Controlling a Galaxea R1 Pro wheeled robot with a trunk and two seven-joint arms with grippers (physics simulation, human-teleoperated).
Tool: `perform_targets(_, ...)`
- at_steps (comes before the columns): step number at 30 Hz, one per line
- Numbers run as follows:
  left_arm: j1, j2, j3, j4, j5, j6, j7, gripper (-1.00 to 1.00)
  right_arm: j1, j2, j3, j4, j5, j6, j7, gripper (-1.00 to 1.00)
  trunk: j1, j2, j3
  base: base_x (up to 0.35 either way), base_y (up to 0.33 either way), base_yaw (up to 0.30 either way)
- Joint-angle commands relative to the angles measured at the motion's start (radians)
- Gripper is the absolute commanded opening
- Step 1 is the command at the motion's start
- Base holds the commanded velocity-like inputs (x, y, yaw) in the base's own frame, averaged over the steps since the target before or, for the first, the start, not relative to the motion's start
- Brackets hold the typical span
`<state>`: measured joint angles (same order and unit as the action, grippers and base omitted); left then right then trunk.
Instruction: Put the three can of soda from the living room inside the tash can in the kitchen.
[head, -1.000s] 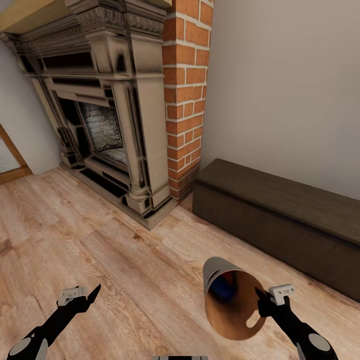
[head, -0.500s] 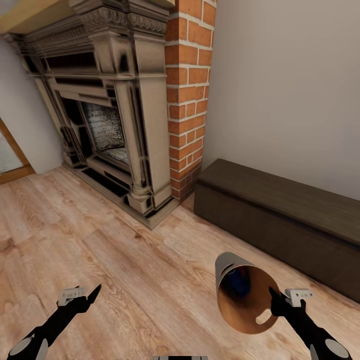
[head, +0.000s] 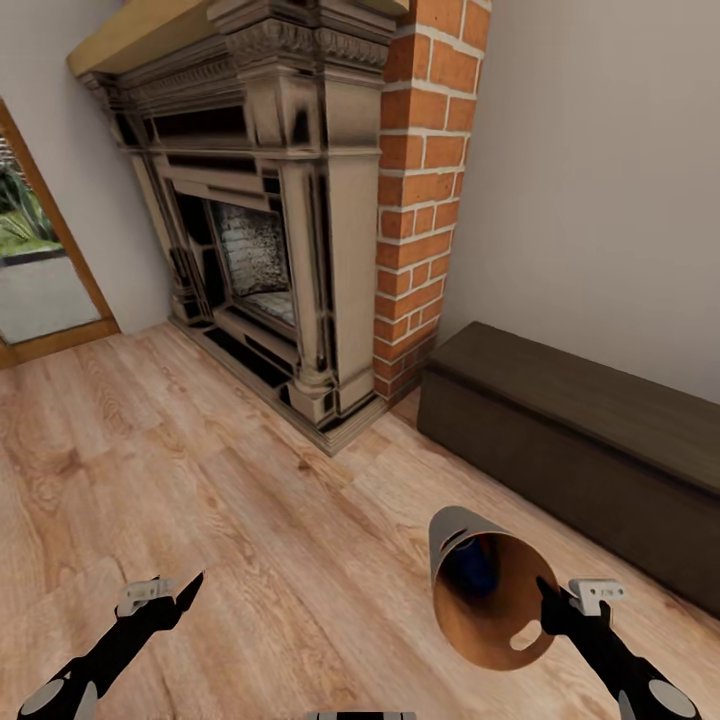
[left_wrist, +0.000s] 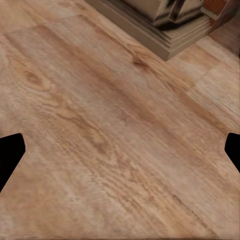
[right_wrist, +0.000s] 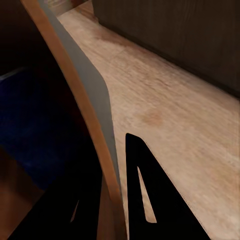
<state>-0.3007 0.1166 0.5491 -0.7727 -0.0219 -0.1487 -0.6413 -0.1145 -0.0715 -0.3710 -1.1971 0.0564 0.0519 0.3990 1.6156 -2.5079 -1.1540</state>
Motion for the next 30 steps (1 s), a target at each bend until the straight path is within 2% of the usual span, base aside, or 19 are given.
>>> perform_targets(1, 0.0, 0.0, 0.0, 0.0, 0.0, 0.0, 0.0, 1.0, -0.001, 0.0, 0.0, -0.001, -0.012, 0.001, 0.004, -1.0, 0.0, 0.0, 0.0, 0.0, 0.0, 0.245)
perform_targets(30, 0.0, -0.001, -0.001, 0.004, -0.001, -0.015, 0.0, 1.0, -0.001, 0.002, 0.006, 0.027, -0.01, 0.0, 0.004, -1.0, 0.0, 0.0, 0.0, 0.0, 0.0, 0.247)
